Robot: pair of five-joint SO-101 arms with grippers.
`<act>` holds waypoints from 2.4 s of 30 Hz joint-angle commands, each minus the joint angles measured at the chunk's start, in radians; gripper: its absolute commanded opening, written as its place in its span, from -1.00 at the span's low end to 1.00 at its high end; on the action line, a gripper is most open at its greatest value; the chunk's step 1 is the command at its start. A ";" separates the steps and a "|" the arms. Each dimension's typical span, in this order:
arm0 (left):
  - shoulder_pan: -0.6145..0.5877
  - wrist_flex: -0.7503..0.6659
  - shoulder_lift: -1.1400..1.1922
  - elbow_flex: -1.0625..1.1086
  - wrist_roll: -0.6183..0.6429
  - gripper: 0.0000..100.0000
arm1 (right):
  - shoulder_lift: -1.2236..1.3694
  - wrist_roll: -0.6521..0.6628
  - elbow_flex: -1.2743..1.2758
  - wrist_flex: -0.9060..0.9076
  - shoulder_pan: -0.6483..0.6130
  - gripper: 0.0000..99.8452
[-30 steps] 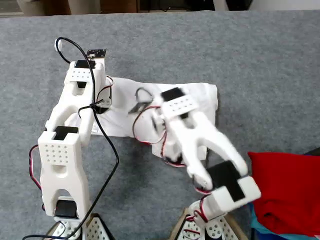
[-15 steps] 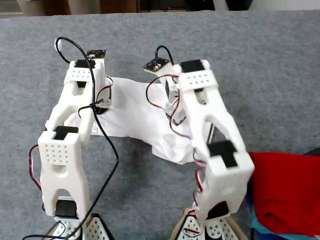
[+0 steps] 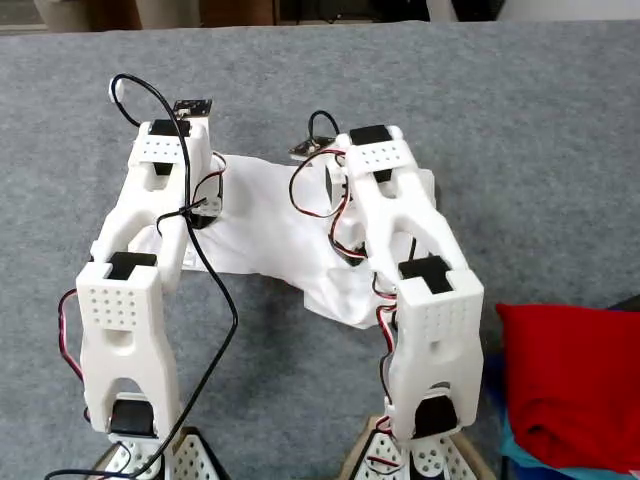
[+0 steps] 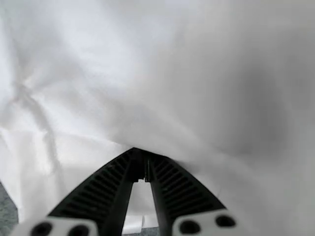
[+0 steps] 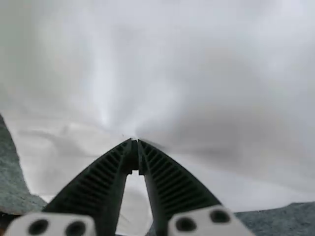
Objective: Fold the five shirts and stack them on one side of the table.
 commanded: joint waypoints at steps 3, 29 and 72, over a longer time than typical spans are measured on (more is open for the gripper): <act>-0.018 0.009 -0.005 -0.044 -0.006 -0.96 | 0.002 0.000 0.025 0.002 -0.002 -0.99; -0.018 0.003 -0.004 -0.046 -0.008 -0.96 | -0.053 0.041 0.220 0.083 -0.004 -0.99; -0.026 0.097 -0.007 -0.114 -0.009 -0.96 | 0.297 0.123 -0.581 -0.109 0.206 -0.95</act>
